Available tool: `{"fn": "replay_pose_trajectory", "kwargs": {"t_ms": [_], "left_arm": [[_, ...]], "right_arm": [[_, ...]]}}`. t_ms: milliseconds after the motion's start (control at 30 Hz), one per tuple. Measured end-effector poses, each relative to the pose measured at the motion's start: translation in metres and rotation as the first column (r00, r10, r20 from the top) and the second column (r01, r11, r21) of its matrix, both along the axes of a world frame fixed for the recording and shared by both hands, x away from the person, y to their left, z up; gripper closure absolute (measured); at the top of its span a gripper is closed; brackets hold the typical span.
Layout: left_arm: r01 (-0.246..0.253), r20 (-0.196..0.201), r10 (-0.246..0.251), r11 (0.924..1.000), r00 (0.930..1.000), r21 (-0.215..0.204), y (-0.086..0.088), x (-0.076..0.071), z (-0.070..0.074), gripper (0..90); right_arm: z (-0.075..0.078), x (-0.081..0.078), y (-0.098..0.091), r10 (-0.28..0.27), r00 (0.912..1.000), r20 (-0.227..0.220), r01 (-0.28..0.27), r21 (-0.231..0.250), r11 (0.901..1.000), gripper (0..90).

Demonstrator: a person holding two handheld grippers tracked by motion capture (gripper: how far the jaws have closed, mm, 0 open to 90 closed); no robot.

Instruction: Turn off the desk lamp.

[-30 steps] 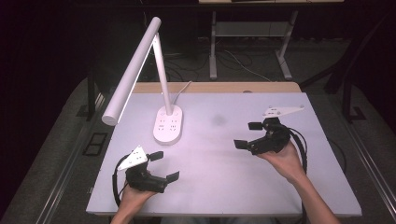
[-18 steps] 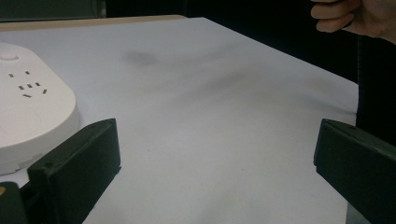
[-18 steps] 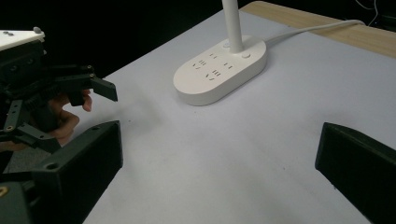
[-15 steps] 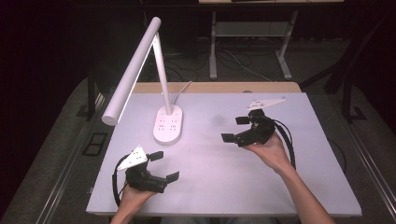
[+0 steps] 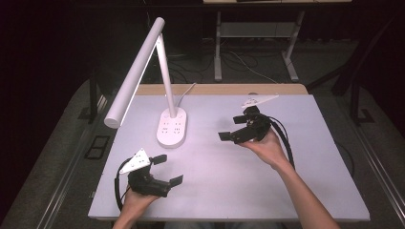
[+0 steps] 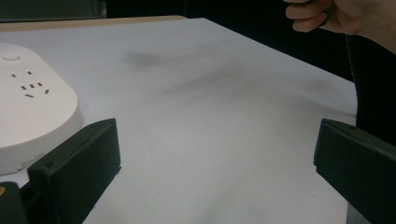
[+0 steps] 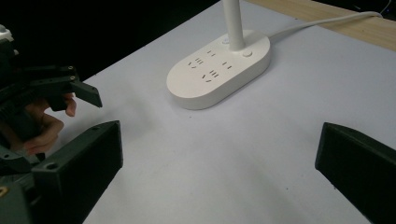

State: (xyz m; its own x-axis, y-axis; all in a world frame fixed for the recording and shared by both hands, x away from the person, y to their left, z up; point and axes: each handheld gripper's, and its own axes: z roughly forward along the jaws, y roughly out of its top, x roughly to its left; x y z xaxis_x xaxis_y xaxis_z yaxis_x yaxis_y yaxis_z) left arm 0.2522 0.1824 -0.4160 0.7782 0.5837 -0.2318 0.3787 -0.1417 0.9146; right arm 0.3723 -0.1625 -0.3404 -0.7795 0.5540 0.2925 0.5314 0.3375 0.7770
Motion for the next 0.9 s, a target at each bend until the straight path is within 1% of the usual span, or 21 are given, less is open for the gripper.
{"fn": "replay_pose_trajectory", "kwargs": {"t_ms": [333, 367, 500, 567, 667, 767, 833, 867, 900], "left_arm": [[-0.002, 0.002, 0.002, 1.0, 1.0, 0.0, 0.002, 0.0, 0.0, 0.0], [-0.002, 0.002, 0.002, 1.0, 1.0, 0.001, 0.002, 0.0, 0.0, 0.0], [-0.002, 0.001, 0.002, 1.0, 1.0, -0.001, 0.001, 0.0, 0.0, 0.0], [-0.002, 0.001, 0.002, 1.0, 1.0, -0.002, 0.002, 0.0, 0.0, 0.0], [0.0, 0.001, 0.0, 1.0, 1.0, -0.001, 0.002, 0.0, 0.0, 0.0], [-0.001, -0.002, 0.001, 1.0, 1.0, -0.002, 0.002, 0.0, 0.0, 0.0], [-0.001, -0.001, 0.001, 1.0, 1.0, -0.001, 0.002, 0.0, 0.0, 0.0], [0.0, 0.0, 0.0, 1.0, 1.0, -0.001, 0.003, 0.0, 0.0, 0.0], [0.0, 0.0, 0.0, 1.0, 1.0, -0.002, 0.003, 0.0, 0.0, 0.0]], "right_arm": [[-0.002, 0.014, 0.014, 0.012, 0.9999, -0.011, -0.012, -0.017, 0.9998, 0.7], [-0.002, 0.016, 0.016, 0.014, 0.9999, -0.006, -0.014, -0.016, 0.9998, 0.7], [-0.002, 0.022, 0.024, 0.022, 0.9997, -0.013, -0.023, -0.022, 0.9995, 0.7], [-0.002, 0.025, 0.027, 0.026, 0.9996, -0.009, -0.026, -0.028, 0.9993, 0.7], [0.0, 0.028, 0.034, 0.022, 0.9997, -0.014, -0.022, -0.018, 0.9996, 0.7], [0.001, 0.033, 0.039, 0.033, 0.9994, -0.007, -0.033, -0.023, 0.9992, 0.8], [0.002, 0.036, 0.043, 0.03, 0.9994, -0.017, -0.03, -0.024, 0.9993, 0.8], [0.001, 0.038, 0.045, 0.034, 0.9994, -0.01, -0.034, -0.028, 0.999, 1.4], [0.001, 0.039, 0.047, 0.042, 0.9991, -0.008, -0.042, -0.025, 0.9988, 5.7]]}}
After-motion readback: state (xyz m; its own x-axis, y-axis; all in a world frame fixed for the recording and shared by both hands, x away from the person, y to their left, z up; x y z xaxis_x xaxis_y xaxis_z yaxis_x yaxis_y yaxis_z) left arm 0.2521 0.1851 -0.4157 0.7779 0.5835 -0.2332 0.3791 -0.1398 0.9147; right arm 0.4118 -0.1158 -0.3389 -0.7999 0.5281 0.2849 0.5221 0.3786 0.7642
